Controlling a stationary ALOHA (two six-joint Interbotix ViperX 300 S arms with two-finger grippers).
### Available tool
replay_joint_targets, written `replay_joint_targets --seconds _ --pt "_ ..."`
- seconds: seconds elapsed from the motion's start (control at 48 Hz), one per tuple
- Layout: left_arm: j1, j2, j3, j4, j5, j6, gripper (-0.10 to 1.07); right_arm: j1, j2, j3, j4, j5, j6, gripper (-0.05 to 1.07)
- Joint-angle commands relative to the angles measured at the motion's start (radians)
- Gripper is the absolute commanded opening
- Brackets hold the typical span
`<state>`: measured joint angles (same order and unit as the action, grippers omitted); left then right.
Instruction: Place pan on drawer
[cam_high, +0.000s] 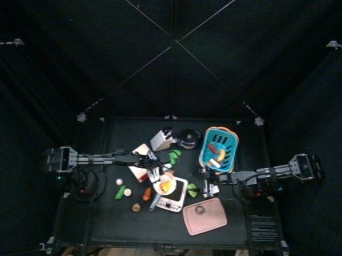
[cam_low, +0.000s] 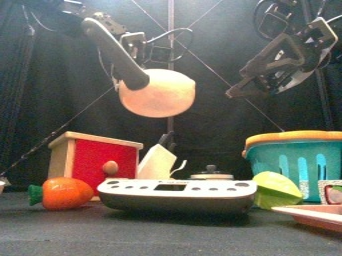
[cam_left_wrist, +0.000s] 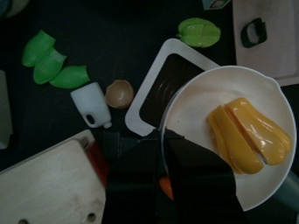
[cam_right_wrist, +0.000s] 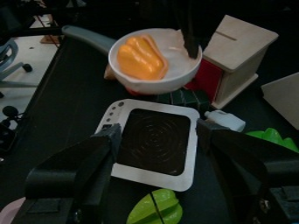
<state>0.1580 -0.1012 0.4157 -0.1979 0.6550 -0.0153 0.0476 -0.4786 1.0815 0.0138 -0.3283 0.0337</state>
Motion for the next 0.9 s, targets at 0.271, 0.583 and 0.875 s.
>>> replay_joint_targets --seconds 0.271,0.583,0.875 --pt "0.138 -0.245 0.172 0.012 0.015 -0.002 0.45 -0.009 -0.005 -0.009 0.0 -0.008 0.0 0.99" --pt "0.347 -0.408 0.373 0.018 -0.066 0.003 0.45 -0.015 -0.005 -0.006 0.0 -0.008 -0.003 0.99" --pt "0.397 -0.416 0.416 0.028 -0.087 0.003 0.45 -0.028 -0.002 -0.006 -0.002 -0.008 -0.006 0.99"
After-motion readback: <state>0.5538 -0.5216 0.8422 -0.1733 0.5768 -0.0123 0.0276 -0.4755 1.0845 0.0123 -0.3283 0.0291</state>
